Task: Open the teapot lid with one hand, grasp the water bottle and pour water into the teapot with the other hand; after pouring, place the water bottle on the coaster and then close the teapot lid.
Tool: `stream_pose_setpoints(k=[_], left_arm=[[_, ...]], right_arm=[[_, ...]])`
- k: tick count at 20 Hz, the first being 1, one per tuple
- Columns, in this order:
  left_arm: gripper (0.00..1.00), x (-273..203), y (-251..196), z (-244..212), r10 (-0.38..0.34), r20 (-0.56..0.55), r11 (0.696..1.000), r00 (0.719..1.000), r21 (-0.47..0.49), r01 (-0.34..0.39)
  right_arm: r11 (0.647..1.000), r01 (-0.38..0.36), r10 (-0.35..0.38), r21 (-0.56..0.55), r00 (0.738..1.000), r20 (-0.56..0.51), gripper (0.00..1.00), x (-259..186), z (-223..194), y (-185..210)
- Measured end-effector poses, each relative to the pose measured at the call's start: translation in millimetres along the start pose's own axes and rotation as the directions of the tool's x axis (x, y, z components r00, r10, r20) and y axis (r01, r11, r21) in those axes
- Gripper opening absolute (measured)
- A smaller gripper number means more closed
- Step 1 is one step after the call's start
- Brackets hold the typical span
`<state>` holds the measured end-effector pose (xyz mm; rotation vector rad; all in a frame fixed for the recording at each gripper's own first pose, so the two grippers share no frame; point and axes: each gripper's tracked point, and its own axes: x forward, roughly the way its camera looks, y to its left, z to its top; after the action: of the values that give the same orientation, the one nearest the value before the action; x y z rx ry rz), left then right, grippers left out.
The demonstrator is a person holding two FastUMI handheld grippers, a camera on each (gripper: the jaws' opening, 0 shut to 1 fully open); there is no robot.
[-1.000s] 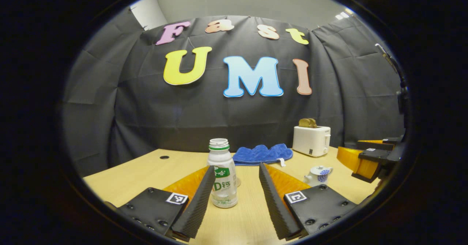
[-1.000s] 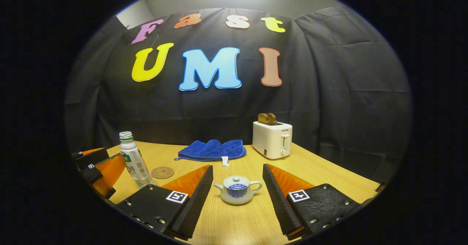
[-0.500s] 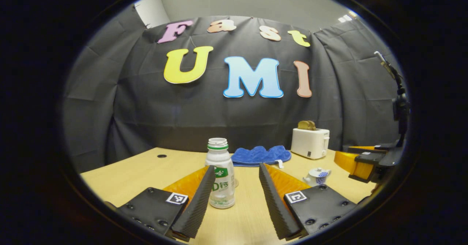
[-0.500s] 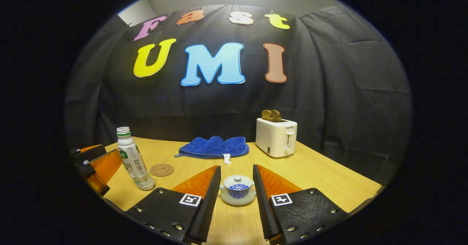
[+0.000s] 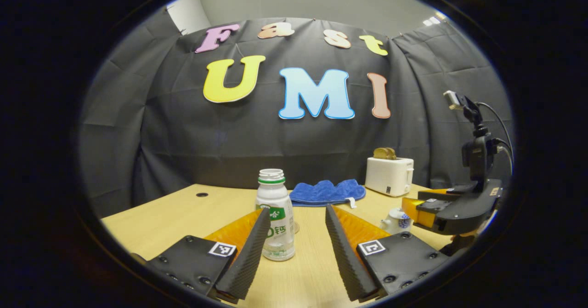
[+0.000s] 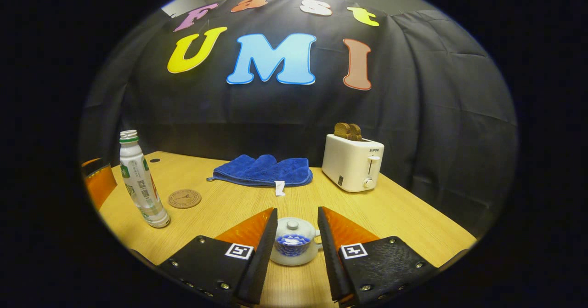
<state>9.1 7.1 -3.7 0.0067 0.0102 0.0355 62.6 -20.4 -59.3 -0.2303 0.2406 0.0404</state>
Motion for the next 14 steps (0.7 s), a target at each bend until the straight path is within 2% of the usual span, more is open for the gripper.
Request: stream_pose_setpoints(k=[1, 2, 7, 8, 9, 11, 14], left_arm=[[0.82, 0, 0, 0, -0.002, -0.001, 1.0, 1.0, -0.004, 0.002], [0.77, 1, 0, -1, -0.003, -0.002, 1.0, 1.0, -0.006, 0.003], [0.77, 1, 1, -2, -0.002, -0.008, 1.0, 1.0, -0.008, 0.002], [0.82, 2, 1, -3, -0.002, -0.009, 1.0, 1.0, -0.009, 0.002], [0.77, 2, 1, -3, -0.003, -0.011, 1.0, 1.0, -0.009, 0.002], [0.77, 2, 2, -3, -0.002, -0.011, 1.0, 1.0, -0.008, 0.001], [0.77, 3, 5, -4, 0.005, -0.006, 1.0, 1.0, -0.015, -0.005]], right_arm=[[1.0, -0.004, 0.004, 0.005, 1.0, -0.011, 0.54, 5, -3, 1], [1.0, -0.007, 0.007, 0.008, 1.0, -0.022, 0.54, 9, -6, 2], [1.0, -0.016, 0.017, 0.012, 0.999, -0.035, 0.55, 23, -11, 5], [1.0, -0.02, 0.021, 0.013, 0.999, -0.038, 0.54, 25, -13, 6], [0.999, -0.035, 0.036, 0.028, 0.999, -0.029, 0.54, 29, -14, 9], [0.997, -0.024, 0.026, 0.075, 0.999, -0.035, 0.19, 29, -13, 8], [0.998, -0.021, 0.024, 0.056, 0.999, -0.045, 0.19, 28, -13, 9]])
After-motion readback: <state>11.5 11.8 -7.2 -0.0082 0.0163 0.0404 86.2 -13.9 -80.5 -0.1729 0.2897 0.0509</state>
